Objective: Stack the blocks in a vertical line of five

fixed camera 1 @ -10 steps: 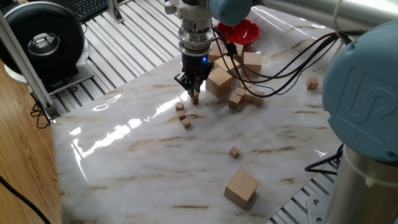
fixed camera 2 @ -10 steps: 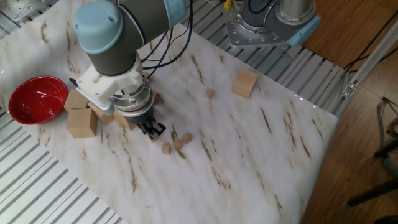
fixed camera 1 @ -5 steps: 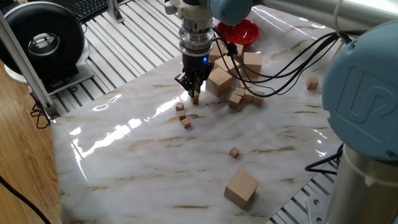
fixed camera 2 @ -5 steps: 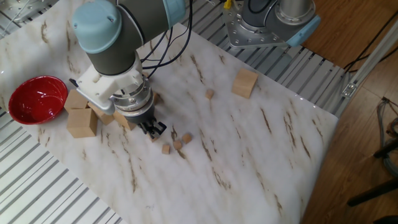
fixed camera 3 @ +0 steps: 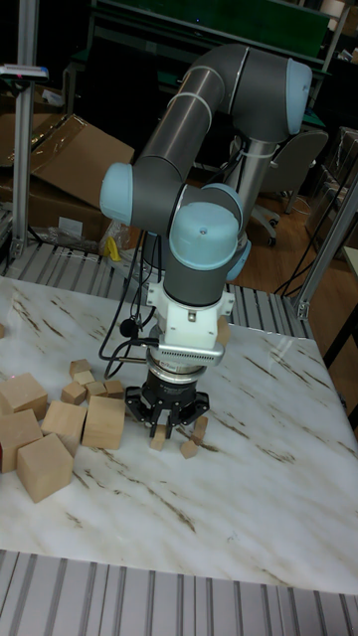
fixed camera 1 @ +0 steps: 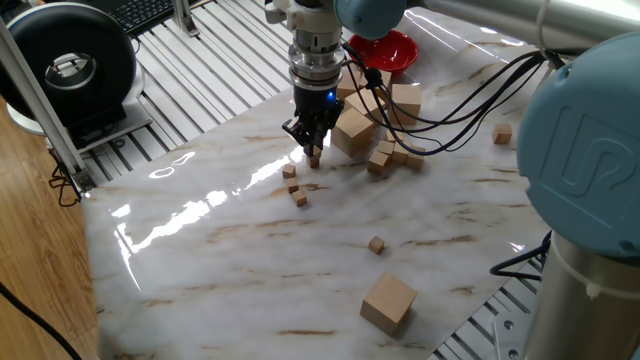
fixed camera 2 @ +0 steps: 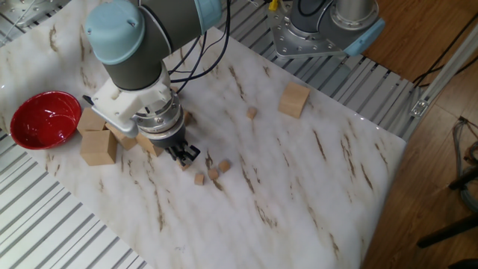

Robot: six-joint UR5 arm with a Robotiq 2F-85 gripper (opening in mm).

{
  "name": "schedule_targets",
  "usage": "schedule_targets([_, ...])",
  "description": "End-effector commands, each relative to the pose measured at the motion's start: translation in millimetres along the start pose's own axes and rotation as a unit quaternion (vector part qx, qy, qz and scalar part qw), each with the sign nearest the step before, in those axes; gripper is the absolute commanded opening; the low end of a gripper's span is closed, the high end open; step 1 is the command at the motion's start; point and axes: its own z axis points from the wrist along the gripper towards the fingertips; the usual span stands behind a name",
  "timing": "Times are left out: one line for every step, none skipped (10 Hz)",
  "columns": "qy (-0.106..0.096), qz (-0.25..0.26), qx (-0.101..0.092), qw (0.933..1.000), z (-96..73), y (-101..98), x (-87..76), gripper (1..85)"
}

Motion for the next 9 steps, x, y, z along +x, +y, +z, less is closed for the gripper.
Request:
schedule_targets([-0.002,-0.002,-0.004,1.0000,-0.9,1.2,-1.3,12.0])
schedule_targets([-0.003,-0.003,-0.004,1.0000,-0.8,0.9,-2.1,13.0])
schedule_targets([-0.003,-0.006,-0.004,1.0000,-0.8,1.3,-2.1,14.0])
schedule_targets([-0.004,-0.007,-0.006,0.9999,-0.7,2.4,-2.3,16.0])
schedule_targets([-0.004,-0.007,-0.008,0.9999,-0.7,4.1,-2.6,17.7])
schedule_targets([-0.004,-0.006,-0.009,0.9999,-0.9,5.0,-3.2,18.0])
schedule_targets([-0.003,-0.007,-0.010,0.9999,-1.1,5.5,-3.0,18.7])
schedule_targets([-0.003,-0.010,-0.011,0.9999,-1.2,5.7,-3.0,19.3])
schedule_targets([0.001,-0.017,-0.011,0.9998,-1.3,5.0,-0.6,21.7])
